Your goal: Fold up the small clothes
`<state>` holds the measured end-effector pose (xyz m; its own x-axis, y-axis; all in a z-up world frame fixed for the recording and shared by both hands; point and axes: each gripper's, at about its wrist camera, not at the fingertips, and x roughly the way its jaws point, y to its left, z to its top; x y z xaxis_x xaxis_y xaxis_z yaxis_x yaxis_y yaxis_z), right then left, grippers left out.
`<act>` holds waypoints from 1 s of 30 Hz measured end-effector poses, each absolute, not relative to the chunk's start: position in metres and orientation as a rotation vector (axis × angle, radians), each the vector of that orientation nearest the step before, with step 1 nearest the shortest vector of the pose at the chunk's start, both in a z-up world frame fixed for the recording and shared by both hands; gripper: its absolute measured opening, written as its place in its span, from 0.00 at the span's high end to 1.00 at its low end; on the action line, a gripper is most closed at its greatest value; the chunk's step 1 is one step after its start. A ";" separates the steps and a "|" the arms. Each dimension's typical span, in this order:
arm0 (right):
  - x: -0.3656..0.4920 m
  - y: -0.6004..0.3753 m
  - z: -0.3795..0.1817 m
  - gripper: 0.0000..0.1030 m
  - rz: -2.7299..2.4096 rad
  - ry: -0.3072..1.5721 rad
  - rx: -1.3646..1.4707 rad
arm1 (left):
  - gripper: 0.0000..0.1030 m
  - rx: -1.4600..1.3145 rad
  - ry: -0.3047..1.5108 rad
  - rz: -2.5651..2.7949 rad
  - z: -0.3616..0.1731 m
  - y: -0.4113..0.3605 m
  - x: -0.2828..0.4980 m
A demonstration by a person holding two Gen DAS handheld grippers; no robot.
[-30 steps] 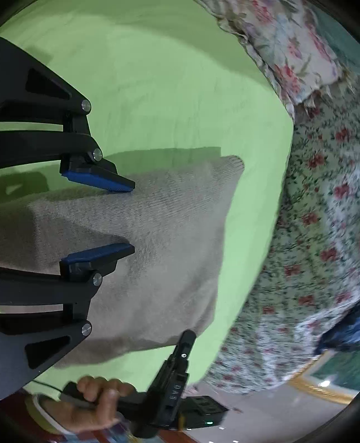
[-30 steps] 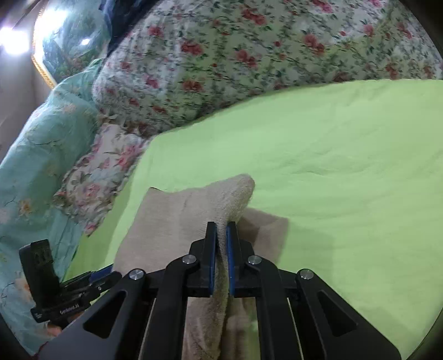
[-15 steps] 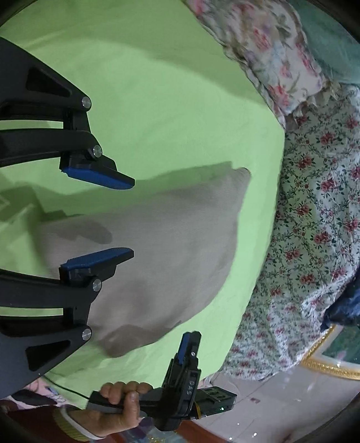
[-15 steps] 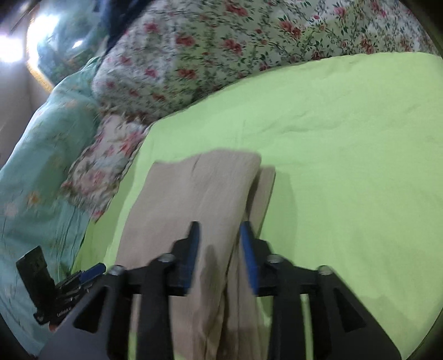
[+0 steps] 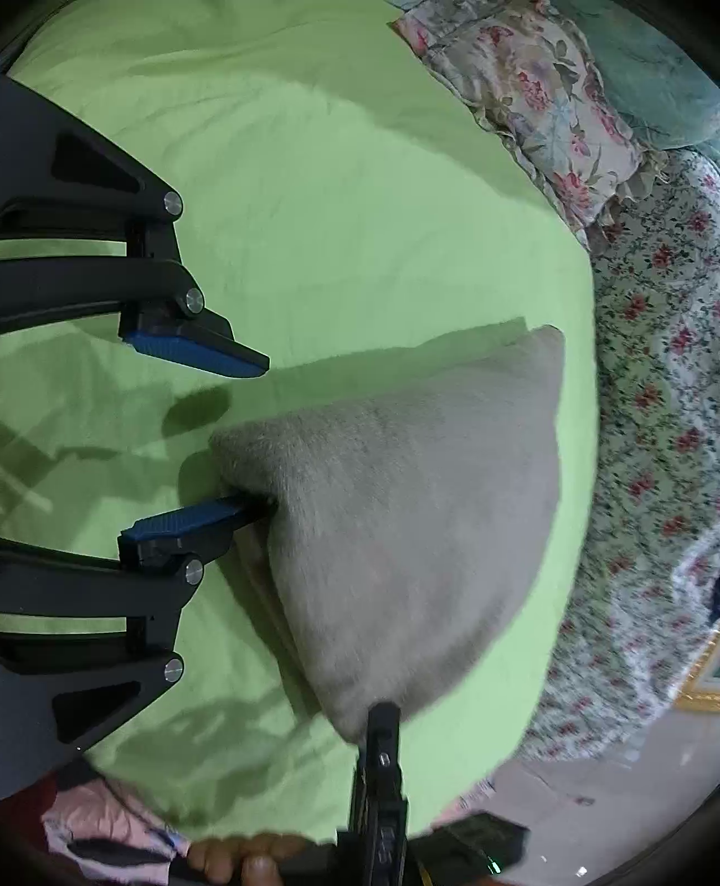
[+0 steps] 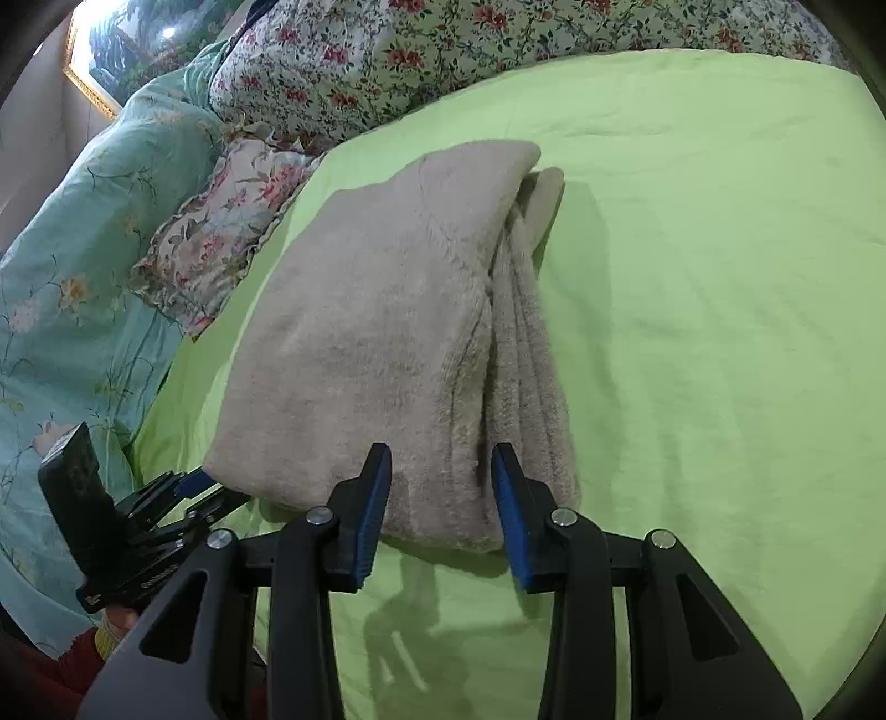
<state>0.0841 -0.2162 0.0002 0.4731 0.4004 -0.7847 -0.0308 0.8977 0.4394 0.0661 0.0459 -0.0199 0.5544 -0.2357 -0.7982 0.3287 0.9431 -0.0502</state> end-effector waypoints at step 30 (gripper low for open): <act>0.097 -0.205 0.049 0.74 0.301 0.916 0.335 | 0.88 -0.170 0.835 -0.592 0.045 0.062 0.090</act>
<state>0.0967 -0.2048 0.0486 0.5739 0.3917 -0.7192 -0.1109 0.9073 0.4057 0.0898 0.0621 0.0449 0.5214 -0.5559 -0.6474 0.4263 0.8270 -0.3667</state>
